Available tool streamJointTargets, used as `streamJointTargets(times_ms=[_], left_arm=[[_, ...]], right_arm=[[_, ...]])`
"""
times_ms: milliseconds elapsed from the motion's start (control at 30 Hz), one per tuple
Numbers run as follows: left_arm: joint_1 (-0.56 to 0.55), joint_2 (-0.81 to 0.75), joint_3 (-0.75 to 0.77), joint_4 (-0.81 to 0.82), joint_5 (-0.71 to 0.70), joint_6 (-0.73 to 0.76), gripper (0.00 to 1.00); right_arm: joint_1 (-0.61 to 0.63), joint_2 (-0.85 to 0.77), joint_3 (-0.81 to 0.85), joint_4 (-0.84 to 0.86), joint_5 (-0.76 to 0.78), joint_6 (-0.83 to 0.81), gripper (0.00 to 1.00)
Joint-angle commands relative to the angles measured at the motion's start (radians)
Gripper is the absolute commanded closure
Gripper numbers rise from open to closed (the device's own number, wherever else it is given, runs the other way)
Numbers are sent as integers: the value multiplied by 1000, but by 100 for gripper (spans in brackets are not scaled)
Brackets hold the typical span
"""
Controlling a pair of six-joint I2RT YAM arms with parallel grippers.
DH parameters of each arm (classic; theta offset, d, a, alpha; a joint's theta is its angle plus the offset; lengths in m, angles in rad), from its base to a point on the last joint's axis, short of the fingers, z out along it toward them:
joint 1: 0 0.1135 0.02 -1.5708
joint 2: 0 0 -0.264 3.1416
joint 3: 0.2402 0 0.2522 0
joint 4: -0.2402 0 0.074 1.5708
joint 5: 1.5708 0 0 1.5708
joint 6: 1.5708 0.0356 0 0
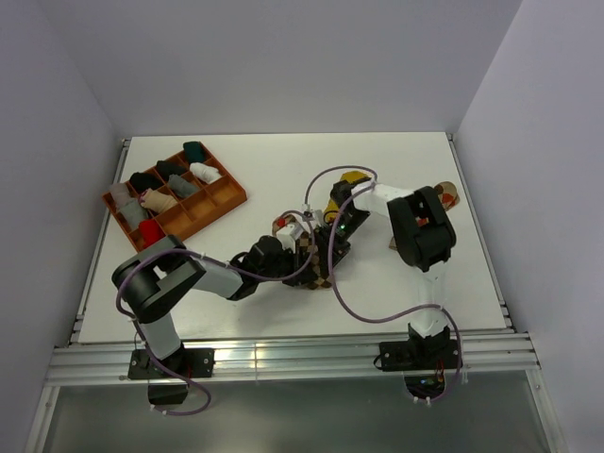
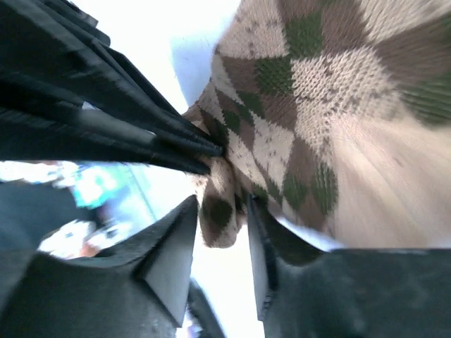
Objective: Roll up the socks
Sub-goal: Roll the sock at the center of the board.
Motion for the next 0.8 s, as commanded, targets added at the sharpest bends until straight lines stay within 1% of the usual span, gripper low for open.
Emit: streamJointTargets(times_ms=[0, 67, 133, 200, 267, 300, 400, 467, 533, 567, 667, 700, 733, 767], left_arm=[[7, 30, -28, -77, 81, -31, 100], [18, 31, -28, -87, 94, -55, 100], [27, 33, -37, -81, 135, -80, 100], [53, 37, -42, -78, 167, -131, 100], [84, 54, -42, -70, 232, -183, 100], [92, 57, -33, -96, 238, -194, 100], [103, 96, 16, -198, 269, -221, 100], [103, 117, 50, -264, 298, -260, 100], [107, 160, 75, -295, 325, -304, 100], [113, 174, 73, -276, 371, -325, 100], [135, 218, 59, -233, 423, -410, 100], [141, 231, 56, -207, 445, -425, 100], [147, 234, 52, -199, 454, -439, 100], [155, 234, 53, -200, 457, -450, 100]], right_arm=[[-13, -168, -75, 202, 119, 23, 55], [-27, -264, -123, 282, 153, 23, 53], [-41, -362, -196, 337, 195, 21, 51], [-50, -422, -273, 408, 216, 6, 49], [-54, -517, -331, 480, 235, -21, 48], [-53, -554, -391, 498, 238, -37, 48], [-50, -674, -500, 577, 250, -97, 46], [-38, -741, -538, 603, 273, -141, 44], [4, -775, -580, 620, 301, -155, 44], [22, -789, -592, 635, 333, -167, 43], [119, -855, -657, 701, 388, -173, 41], [149, -901, -704, 724, 431, -176, 39], [204, -921, -730, 748, 445, -181, 36], [231, -939, -753, 791, 459, -192, 35]])
